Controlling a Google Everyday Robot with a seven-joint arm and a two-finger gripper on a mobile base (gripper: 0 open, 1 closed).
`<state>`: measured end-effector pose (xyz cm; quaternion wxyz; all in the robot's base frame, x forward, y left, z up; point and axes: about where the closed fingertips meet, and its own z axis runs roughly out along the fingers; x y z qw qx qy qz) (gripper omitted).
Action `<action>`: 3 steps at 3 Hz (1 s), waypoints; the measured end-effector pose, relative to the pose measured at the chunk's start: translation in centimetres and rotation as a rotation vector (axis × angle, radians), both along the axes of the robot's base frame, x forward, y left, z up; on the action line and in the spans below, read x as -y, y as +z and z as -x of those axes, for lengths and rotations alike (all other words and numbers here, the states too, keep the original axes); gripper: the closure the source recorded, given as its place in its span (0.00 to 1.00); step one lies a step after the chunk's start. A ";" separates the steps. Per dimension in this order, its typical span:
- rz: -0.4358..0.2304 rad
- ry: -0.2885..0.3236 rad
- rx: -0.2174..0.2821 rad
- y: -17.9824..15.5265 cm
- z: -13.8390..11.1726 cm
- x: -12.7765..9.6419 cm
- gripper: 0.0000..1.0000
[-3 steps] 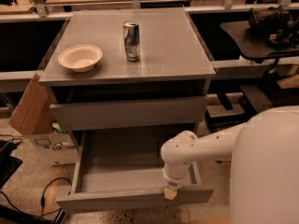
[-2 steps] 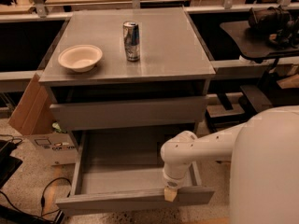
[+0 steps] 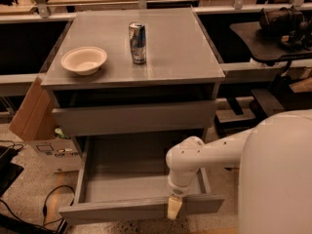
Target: Open middle drawer
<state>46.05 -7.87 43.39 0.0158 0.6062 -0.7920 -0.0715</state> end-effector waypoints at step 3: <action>0.093 0.067 0.025 4.7 -1.0 -1.3 0.00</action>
Offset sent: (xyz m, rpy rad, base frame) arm 0.0080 0.0210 0.0699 -0.1607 -0.0082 0.0953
